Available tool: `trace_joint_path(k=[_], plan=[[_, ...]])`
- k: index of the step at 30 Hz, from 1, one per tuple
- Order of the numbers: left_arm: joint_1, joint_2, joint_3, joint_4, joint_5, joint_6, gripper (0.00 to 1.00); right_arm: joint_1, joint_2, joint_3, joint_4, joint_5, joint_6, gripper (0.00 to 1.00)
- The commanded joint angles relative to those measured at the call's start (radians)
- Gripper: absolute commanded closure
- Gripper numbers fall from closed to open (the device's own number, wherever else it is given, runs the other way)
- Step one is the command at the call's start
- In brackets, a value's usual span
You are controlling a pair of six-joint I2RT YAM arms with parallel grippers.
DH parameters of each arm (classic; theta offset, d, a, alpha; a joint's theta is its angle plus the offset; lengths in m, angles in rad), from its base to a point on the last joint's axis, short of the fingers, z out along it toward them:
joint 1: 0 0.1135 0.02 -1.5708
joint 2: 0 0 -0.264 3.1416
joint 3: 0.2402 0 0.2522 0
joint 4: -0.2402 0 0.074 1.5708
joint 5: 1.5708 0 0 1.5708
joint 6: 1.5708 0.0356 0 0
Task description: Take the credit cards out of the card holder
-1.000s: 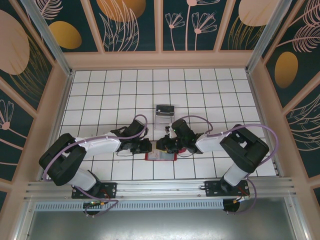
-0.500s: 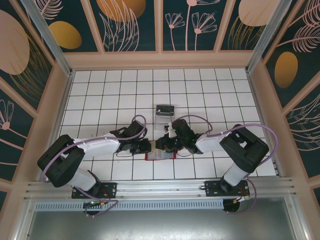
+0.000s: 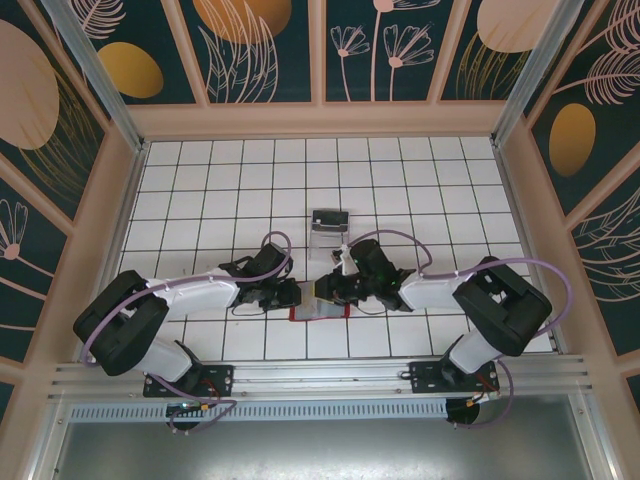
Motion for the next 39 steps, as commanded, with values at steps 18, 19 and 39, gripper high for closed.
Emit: trace_joint_path(k=[18, 19, 39], plan=[[-0.006, 0.012, -0.035, -0.075, -0.028, -0.004, 0.82, -0.024, -0.095, -0.064, 0.019, 0.002, -0.006, 0.87], [-0.007, 0.011, -0.033, -0.078, -0.029, -0.004, 0.82, -0.025, -0.099, -0.064, 0.015, 0.003, -0.008, 0.88], [-0.007, -0.048, -0.015, -0.077, -0.06, 0.007, 0.79, -0.118, -0.27, 0.025, -0.5, 0.12, -0.233, 0.96]])
